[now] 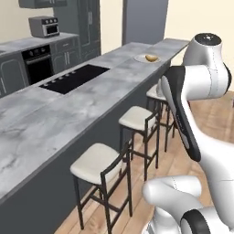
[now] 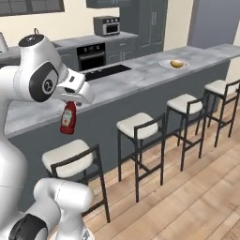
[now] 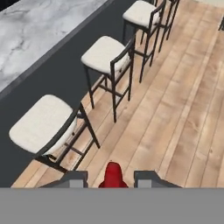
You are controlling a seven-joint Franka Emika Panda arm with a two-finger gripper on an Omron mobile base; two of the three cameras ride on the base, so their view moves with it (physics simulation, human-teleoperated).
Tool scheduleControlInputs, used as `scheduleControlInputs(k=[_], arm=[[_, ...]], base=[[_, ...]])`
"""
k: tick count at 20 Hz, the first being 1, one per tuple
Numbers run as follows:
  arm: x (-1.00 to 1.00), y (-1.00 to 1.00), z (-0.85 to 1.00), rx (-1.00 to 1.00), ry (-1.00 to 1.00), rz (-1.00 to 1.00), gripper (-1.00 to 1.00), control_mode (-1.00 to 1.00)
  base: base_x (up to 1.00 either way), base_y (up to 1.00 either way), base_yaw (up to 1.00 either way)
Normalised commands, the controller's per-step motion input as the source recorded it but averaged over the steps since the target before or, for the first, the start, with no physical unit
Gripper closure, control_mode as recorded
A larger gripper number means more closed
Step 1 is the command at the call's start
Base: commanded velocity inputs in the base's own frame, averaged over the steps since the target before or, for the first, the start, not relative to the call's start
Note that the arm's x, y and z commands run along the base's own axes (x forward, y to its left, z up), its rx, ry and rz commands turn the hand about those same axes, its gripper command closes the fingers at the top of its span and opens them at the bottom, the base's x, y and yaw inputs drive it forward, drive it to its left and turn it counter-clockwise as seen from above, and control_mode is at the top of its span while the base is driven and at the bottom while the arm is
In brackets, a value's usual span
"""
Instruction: Move the hot dog bun to the plate on the dining table and place the condiment next to that plate. Then navigate to the fridge and take the sausage and place it on the plate as well.
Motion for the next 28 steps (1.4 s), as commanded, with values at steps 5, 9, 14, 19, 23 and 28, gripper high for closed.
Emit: scheduleControlInputs(k=[5,9,14,19,23,28], arm=[[0.0,0.0,0.0,0.0,0.0,0.0,1.0,1.0],[0.0,0.0,0.0,0.0,0.0,0.0,1.0,1.0],[0.0,0.0,0.0,0.0,0.0,0.0,1.0,1.0],[0.0,0.0,0.0,0.0,0.0,0.0,1.0,1.0],[0.0,0.0,0.0,0.0,0.0,0.0,1.0,1.0],[0.0,0.0,0.0,0.0,0.0,0.0,1.0,1.0]], base=[[0.97,-1.0,0.25],[0.89,-1.0,0.26],[0.87,-0.97,0.3],[0.87,-0.84,0.34],[0.89,-0.74,0.37],[0.92,-0.66,0.41]])
